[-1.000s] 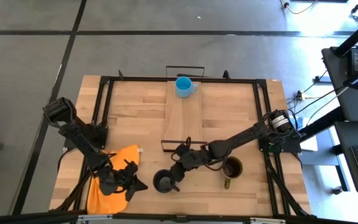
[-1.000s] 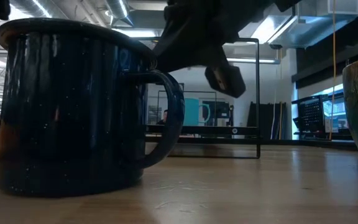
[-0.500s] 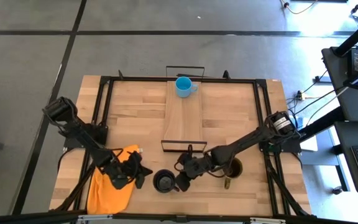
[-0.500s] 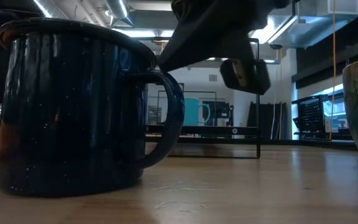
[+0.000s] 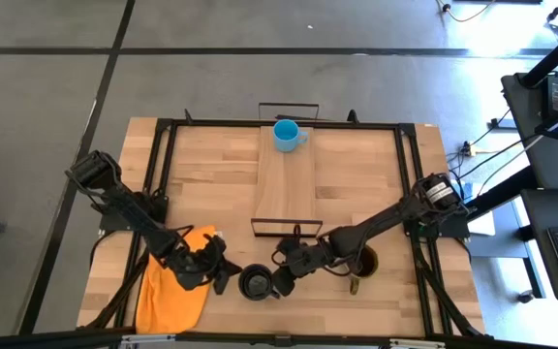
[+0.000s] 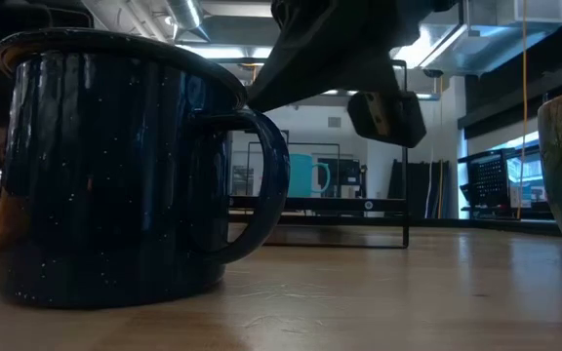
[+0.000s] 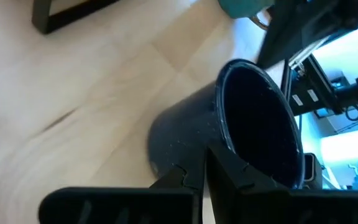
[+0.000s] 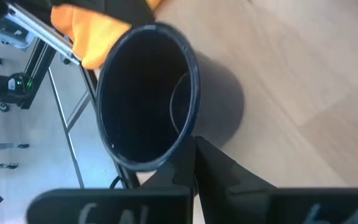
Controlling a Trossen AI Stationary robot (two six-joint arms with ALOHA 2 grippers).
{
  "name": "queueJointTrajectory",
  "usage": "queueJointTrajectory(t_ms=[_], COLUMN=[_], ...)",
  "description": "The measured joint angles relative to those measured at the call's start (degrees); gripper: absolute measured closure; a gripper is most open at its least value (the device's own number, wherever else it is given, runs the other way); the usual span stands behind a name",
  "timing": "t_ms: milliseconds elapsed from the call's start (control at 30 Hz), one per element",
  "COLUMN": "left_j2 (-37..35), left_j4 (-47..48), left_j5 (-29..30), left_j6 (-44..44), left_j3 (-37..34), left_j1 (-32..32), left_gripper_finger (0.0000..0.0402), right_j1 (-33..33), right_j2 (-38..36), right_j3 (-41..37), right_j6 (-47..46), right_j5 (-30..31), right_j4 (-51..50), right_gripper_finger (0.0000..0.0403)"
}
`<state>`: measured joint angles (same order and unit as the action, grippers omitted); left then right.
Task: Stack small to large cups/mugs on shelf
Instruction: Put the dark blue mug on the shelf
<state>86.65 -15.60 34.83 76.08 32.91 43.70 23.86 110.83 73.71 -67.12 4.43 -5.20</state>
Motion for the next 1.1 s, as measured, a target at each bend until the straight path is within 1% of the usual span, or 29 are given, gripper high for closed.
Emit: queueJointTrajectory(t_ms=[400,833,933,1100], left_j2=[0.0,0.0,0.0,0.0], left_j4=[-0.76,-3.94,-2.43,3.1], left_j5=[0.54,3.55,3.63,3.63], left_j6=[2.6,3.42,3.3,3.79], left_j3=[0.0,0.0,0.01,0.02], left_j1=[2.8,5.6,6.21,6.12], left_gripper_finger=[0.0393,0.0393,0.0393,0.0393], right_j1=[-0.78,-4.76,-5.25,-4.98], right_j2=[-0.02,-0.02,-0.02,-0.02], right_j3=[0.0,0.0,0.07,0.07], right_j6=[1.69,5.77,6.28,6.28], right_j5=[0.37,0.52,0.5,-0.34], right_j4=[0.65,0.51,-0.23,-1.27], right_gripper_finger=[0.0391,0.0391,0.0391,0.0391])
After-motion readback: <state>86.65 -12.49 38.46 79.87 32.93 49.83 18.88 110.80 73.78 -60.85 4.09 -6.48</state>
